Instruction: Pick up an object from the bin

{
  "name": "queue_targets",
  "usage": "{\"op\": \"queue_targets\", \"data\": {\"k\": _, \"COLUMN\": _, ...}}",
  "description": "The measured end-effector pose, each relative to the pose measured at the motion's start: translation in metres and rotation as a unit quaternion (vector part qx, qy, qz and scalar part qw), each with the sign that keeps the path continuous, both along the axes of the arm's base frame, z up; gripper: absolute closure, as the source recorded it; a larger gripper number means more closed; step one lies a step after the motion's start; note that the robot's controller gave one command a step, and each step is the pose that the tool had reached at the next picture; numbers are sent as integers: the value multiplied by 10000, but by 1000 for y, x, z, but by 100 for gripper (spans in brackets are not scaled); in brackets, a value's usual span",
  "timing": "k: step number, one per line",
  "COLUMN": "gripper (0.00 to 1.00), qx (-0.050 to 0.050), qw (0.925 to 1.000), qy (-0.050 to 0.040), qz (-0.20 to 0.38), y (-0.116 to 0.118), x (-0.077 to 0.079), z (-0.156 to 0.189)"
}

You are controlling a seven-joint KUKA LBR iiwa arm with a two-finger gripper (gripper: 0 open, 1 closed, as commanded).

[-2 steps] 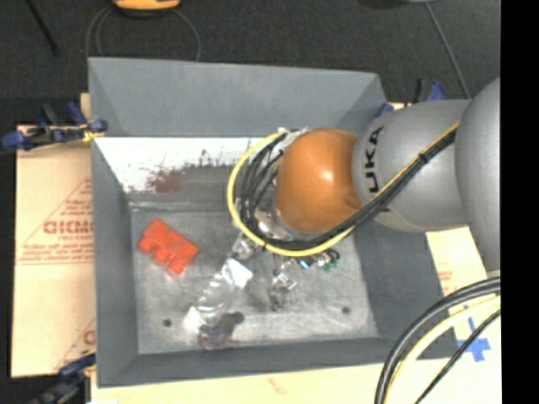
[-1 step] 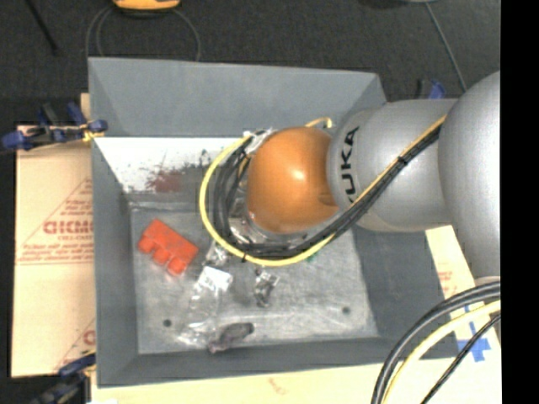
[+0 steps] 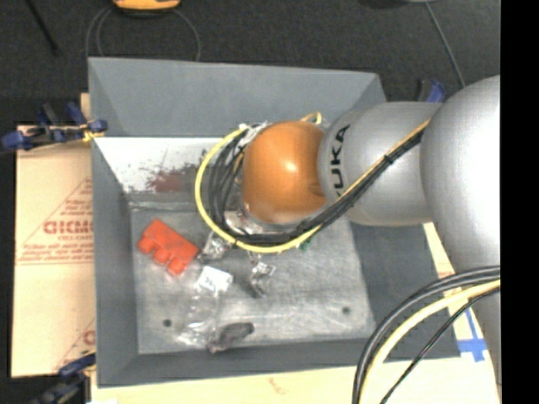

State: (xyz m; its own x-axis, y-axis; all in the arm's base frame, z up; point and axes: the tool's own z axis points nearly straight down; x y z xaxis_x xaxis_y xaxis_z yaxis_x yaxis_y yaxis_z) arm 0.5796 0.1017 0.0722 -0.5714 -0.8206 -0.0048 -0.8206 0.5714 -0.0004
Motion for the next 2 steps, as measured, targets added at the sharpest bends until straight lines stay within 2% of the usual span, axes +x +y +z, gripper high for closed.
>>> {"op": "queue_targets", "data": {"k": 1, "gripper": 0, "qx": -6, "qw": 10000, "qy": -29, "qz": 95, "y": 42, "x": -16, "z": 2}}
{"op": "queue_targets", "data": {"k": 2, "gripper": 100, "qx": 8, "qw": 10000, "qy": -43, "qz": 77, "y": 42, "x": -14, "z": 3}}
